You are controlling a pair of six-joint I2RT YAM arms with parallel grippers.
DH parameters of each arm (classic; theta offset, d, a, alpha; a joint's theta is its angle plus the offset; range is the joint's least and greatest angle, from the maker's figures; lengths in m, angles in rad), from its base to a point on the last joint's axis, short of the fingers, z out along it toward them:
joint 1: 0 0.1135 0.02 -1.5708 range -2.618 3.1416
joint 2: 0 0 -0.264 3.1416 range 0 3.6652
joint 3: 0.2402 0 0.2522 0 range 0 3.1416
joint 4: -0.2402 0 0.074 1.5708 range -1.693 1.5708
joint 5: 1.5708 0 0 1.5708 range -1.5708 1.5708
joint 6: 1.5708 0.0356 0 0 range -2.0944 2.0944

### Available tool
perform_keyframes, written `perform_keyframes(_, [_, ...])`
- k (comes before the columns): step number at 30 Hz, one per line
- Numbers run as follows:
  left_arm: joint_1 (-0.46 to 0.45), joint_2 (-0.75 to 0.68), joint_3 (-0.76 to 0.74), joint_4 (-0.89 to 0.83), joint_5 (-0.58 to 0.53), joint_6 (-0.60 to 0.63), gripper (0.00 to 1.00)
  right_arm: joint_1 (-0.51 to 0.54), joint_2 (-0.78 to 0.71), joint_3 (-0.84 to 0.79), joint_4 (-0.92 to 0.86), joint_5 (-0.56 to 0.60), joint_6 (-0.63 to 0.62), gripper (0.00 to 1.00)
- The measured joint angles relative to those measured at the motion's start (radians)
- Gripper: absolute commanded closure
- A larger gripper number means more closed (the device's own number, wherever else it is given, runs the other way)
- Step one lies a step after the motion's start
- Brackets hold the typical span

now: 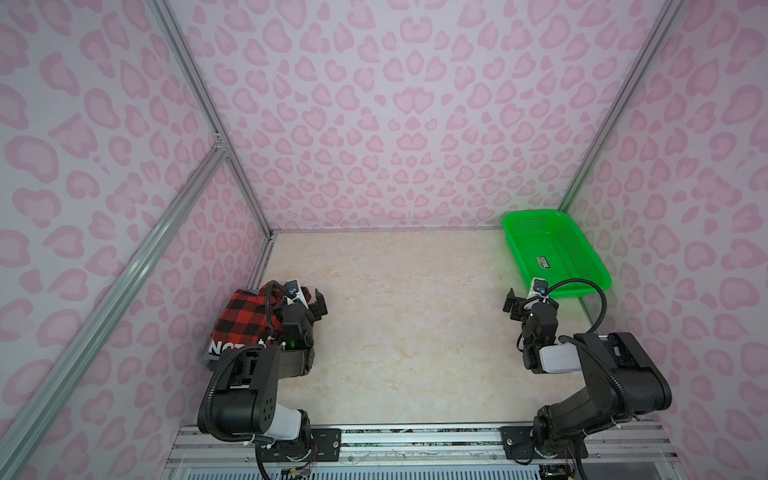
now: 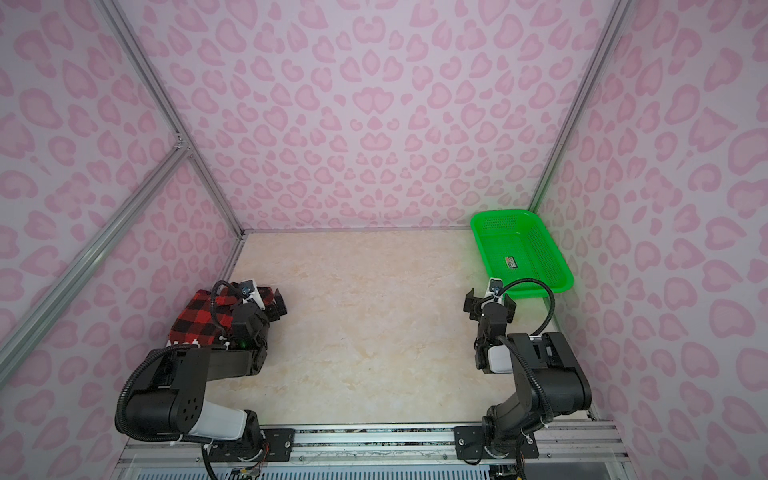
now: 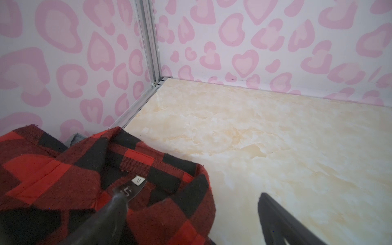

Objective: Fold and stack the long sleeve shirts

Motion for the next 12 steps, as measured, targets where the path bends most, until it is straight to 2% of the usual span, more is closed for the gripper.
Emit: perform_keyframes(12, [0.000, 0.000, 0.000, 0.000, 0.000, -0.001, 0.03, 0.002, 0.000, 0.009, -0.016, 0.007, -0.007, 0.00])
